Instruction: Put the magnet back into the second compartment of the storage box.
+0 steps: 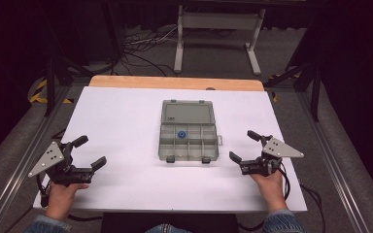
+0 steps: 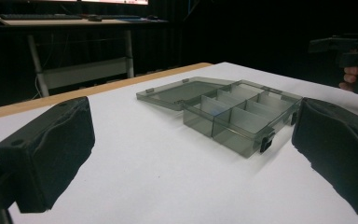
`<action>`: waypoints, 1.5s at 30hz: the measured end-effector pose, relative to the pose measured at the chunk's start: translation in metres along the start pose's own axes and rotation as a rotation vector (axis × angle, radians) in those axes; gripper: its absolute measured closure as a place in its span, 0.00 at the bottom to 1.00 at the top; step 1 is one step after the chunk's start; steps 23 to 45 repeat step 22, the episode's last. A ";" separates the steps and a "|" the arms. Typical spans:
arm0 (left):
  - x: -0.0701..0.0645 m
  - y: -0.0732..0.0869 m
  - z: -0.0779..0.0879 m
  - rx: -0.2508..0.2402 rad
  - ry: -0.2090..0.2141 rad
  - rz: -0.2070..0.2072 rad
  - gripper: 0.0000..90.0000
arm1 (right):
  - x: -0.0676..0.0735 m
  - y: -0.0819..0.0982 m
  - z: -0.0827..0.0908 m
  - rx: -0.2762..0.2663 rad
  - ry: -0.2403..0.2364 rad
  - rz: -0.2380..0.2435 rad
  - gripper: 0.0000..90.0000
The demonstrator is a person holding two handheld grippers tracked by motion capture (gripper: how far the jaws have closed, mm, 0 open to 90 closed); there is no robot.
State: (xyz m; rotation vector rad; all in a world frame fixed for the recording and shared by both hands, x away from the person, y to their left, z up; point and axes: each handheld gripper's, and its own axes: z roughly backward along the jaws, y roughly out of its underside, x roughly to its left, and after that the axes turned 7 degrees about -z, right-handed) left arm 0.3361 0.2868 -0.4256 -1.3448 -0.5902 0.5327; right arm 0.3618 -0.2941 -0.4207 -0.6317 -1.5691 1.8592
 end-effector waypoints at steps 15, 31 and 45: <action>0.005 0.005 0.000 -0.037 0.011 0.007 0.00 | 0.000 0.013 0.006 -0.020 0.003 -0.007 0.00; 0.006 0.005 0.001 -0.047 0.005 0.017 0.00 | 0.002 0.012 0.006 -0.022 0.003 -0.001 0.00; 0.006 0.005 0.001 -0.047 0.005 0.017 0.00 | 0.002 0.012 0.006 -0.022 0.003 -0.001 0.00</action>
